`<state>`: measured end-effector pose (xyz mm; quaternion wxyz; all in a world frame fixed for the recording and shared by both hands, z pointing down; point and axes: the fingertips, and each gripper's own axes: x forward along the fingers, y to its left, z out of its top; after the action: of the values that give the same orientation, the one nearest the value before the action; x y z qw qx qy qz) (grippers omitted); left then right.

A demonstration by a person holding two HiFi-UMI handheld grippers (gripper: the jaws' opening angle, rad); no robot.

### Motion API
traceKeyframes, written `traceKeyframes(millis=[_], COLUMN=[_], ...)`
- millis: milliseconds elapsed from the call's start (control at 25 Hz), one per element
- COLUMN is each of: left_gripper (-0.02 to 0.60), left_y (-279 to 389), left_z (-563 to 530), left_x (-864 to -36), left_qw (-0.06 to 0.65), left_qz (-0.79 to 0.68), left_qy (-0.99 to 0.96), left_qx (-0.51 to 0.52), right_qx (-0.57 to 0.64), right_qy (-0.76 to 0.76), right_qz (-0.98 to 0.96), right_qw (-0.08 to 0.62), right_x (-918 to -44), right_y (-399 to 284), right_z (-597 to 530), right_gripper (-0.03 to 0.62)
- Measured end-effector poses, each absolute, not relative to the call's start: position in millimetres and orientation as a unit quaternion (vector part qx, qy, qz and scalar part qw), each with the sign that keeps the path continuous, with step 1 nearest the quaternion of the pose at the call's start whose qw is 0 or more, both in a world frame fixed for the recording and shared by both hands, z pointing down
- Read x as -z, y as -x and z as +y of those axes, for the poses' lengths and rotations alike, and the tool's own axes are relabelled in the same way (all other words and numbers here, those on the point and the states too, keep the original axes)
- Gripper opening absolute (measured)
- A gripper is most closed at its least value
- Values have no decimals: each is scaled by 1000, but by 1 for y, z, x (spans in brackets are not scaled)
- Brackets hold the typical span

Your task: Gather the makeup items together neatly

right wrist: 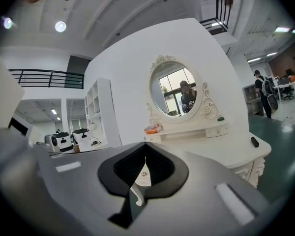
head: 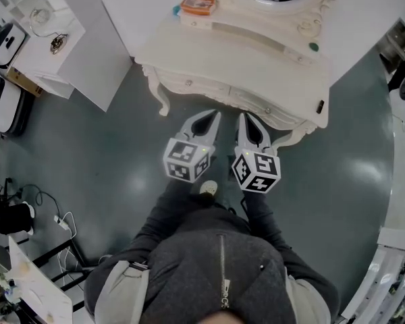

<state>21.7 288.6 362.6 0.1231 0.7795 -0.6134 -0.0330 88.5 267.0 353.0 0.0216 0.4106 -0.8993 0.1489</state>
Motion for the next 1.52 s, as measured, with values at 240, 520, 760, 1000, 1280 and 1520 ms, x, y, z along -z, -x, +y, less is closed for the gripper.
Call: traceKeyframes(millis=[240,520,760,1000,1280,1520], left_gripper=[11,11,11,11,11,11], left_y=[-9,1,1,5,14,18], left_z=[263,251,250,246,215,177], left_x=[-364,-373,-380,-387,-388,-389], left_qw=[119,126,135,147,147,148], left_qz=[-592,-578,-575,-579,-587,-590], left_qy=[-797,-806,-807,-802,-796,-793], left_qx=[25,20,18,17,18,16], right_qx=[-153,-158,-161,-157,-158,-157], right_qy=[-429,-441,-442,-435,-440,-438], right_qz=[-890,-884,-882,-886,-884,-885], right_qw=[15,16,23,37,29,30], right_x=[-358,-366,-373,-377,-377,-377], right_y=[-79,-69,-67,-61,-60,-56], right_z=[240,231,229,227,193,153], right_gripper=[5,5,5,5,5,4])
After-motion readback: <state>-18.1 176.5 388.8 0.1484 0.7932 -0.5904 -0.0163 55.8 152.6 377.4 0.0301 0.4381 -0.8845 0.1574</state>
